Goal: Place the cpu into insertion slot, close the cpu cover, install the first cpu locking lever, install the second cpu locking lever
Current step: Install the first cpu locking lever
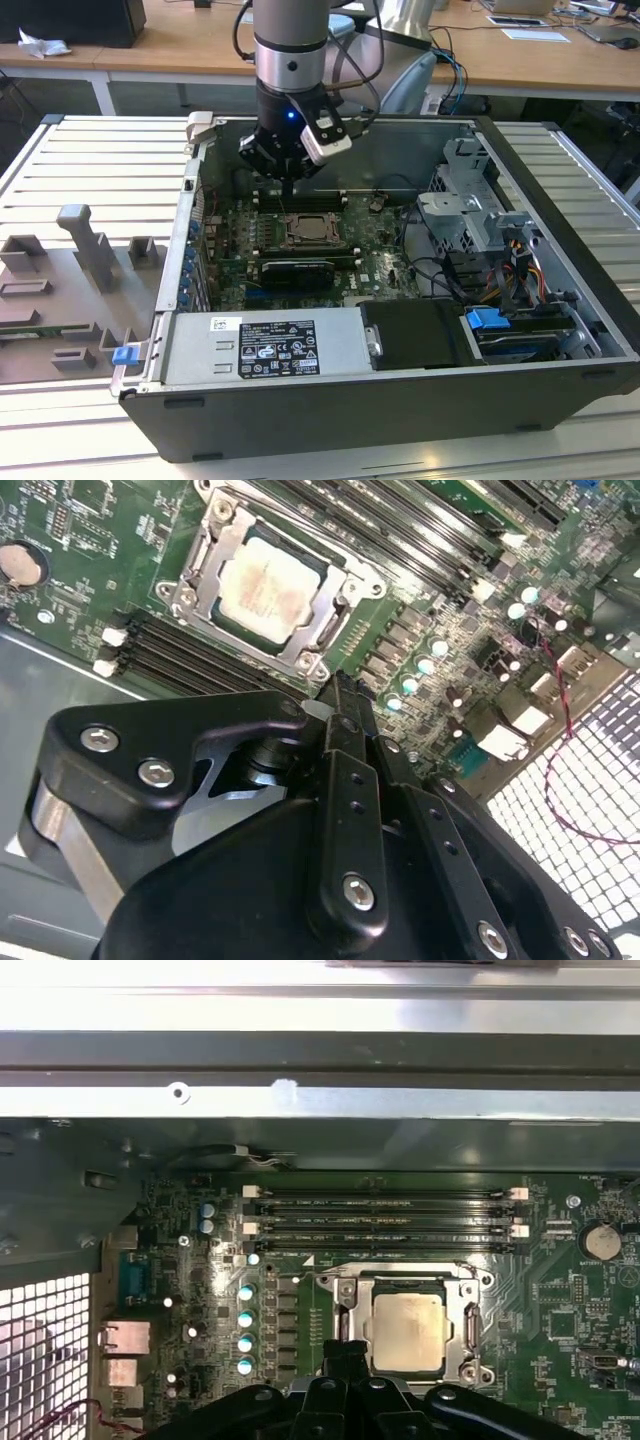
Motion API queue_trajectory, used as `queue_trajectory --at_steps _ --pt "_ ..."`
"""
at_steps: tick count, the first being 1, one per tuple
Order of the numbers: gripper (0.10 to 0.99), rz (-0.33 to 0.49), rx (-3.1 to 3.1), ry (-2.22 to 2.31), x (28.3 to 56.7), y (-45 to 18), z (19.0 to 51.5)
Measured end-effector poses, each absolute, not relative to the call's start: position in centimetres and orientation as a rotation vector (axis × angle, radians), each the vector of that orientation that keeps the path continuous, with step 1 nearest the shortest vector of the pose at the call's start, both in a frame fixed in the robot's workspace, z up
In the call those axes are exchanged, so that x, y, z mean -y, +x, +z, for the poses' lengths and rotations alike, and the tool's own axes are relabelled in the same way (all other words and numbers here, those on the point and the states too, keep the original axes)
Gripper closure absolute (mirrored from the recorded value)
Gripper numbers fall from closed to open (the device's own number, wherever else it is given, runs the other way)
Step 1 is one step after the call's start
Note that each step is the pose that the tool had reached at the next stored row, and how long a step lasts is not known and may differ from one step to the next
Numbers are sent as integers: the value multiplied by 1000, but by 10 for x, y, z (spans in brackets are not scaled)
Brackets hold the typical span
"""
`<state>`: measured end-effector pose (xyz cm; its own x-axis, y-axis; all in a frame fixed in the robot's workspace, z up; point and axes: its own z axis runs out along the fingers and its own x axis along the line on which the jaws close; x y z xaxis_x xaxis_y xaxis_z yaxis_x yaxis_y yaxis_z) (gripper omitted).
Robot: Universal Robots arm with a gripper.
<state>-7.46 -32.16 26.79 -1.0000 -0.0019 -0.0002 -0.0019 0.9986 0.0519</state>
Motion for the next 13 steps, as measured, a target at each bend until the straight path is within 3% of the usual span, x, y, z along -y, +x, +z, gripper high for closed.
queue_trajectory --at_steps 13 --pt "980 82 -3140 -7 316 -99 267"
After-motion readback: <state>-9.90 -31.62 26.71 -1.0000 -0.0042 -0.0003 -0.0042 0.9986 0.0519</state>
